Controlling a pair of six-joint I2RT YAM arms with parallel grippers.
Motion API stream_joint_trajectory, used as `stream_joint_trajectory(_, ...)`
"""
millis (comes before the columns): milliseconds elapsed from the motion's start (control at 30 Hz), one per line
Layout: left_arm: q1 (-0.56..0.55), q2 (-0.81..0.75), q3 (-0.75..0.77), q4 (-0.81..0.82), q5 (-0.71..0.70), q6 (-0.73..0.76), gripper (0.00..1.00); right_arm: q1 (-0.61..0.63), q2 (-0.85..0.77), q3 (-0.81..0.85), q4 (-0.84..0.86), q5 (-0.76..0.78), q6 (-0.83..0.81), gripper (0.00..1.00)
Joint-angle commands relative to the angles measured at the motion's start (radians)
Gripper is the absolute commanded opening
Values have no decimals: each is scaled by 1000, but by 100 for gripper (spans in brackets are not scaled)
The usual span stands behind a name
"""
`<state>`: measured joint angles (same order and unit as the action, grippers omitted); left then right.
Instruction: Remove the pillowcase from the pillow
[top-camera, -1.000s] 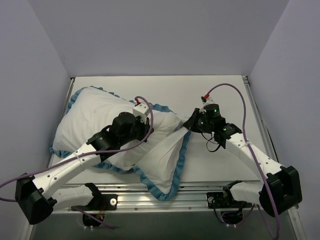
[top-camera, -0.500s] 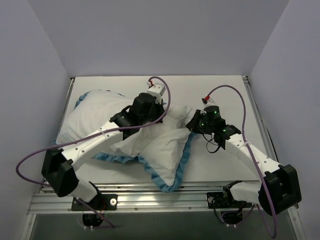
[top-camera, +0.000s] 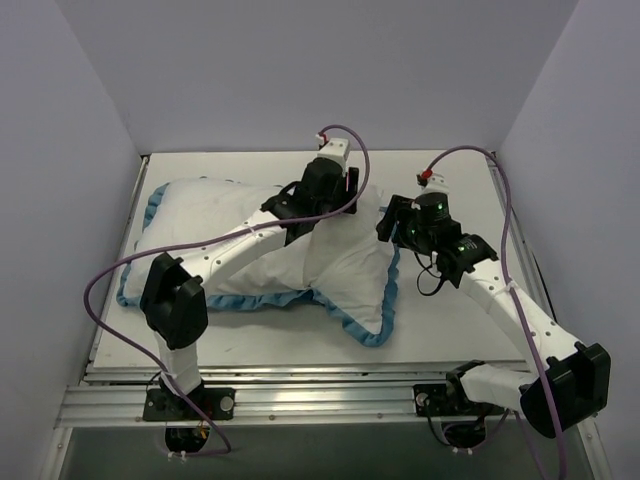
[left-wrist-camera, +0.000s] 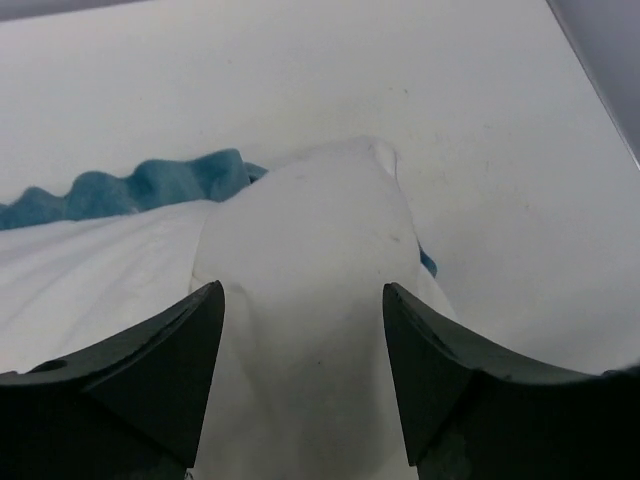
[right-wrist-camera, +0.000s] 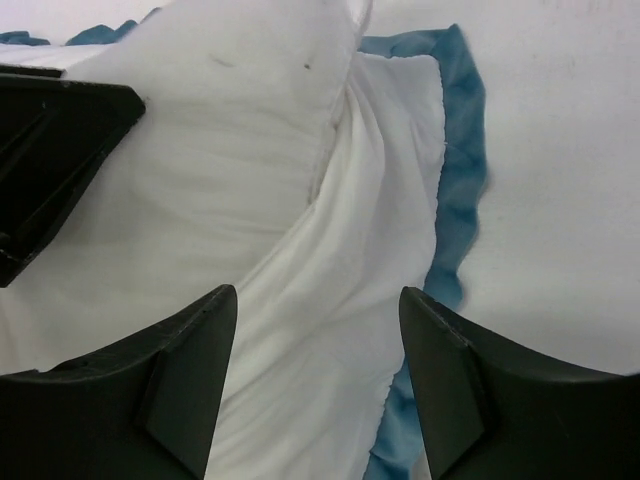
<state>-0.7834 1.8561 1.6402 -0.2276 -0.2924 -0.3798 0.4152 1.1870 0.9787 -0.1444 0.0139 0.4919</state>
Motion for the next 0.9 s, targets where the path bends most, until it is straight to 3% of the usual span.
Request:
stream_joint_trajectory(0,-5,-67,98,-4,-27,67,74,23,-47,48,-72,75,-10,62)
stream_joint_trajectory(100,-16,-147,75,-67,-30,163,85,65,-53,40,-73,90,23,63)
stream_joint_trajectory(333,-16,-233,-51,-208,194,428,88,85,-107,-55,-20,115,115,64)
stream_joint_trajectory(467,-16,-235,-109,-222,275,461,90,97,-128,-84,-12,97,123,70)
stream_joint_trajectory(700,-11,-140,-120,-184,265,424,90,158,-133,-109,-21,116,172,77)
stream_joint_trajectory(800,1,-109,-111,-173,274,398,84,201,-115,-100,-14,150,186,77)
stream_joint_trajectory(867,7,-97,-108,-165,286,374,66,224,-96,-87,-6,181,194,77)
